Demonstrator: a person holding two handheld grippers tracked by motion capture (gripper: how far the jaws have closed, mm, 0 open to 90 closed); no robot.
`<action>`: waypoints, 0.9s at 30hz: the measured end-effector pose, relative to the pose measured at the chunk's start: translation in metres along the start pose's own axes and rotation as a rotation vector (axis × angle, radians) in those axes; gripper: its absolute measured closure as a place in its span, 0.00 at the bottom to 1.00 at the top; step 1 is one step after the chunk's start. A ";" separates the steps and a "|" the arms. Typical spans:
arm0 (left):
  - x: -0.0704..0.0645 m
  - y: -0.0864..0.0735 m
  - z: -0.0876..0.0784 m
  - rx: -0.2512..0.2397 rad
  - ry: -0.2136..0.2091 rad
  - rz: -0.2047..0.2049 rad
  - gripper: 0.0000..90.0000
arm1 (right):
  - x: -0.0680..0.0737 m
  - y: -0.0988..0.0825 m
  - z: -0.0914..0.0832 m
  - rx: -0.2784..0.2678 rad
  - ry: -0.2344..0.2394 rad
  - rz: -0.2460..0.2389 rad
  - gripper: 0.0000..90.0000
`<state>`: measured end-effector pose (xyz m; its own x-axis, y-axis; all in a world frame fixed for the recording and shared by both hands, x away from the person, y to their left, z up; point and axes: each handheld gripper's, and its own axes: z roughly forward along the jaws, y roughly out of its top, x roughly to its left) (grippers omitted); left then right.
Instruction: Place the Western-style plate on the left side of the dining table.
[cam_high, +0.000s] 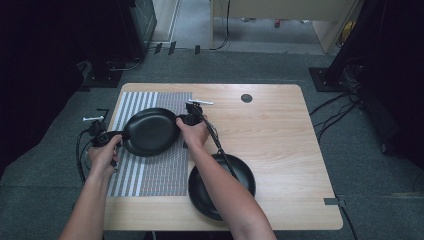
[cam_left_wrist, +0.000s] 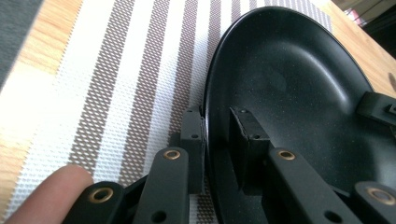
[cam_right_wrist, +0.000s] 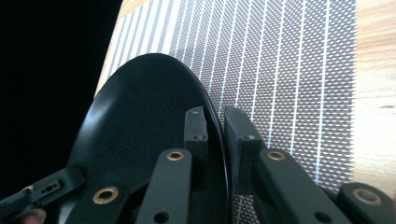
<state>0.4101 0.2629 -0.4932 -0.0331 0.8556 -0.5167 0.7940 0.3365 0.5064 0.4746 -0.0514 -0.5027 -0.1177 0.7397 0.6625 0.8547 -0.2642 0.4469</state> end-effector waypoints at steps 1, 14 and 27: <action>0.001 0.000 0.001 -0.002 0.003 -0.004 0.86 | -0.001 -0.001 0.002 -0.002 -0.002 0.001 0.89; 0.000 -0.002 0.003 0.012 0.018 0.018 0.86 | -0.002 -0.005 0.007 0.003 -0.036 -0.023 0.87; -0.007 -0.006 -0.004 -0.040 0.066 0.090 0.66 | -0.001 -0.005 0.000 -0.024 -0.031 -0.076 0.61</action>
<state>0.4035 0.2565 -0.4901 -0.0034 0.9067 -0.4217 0.7706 0.2711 0.5768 0.4708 -0.0506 -0.5059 -0.1657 0.7769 0.6074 0.8315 -0.2212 0.5097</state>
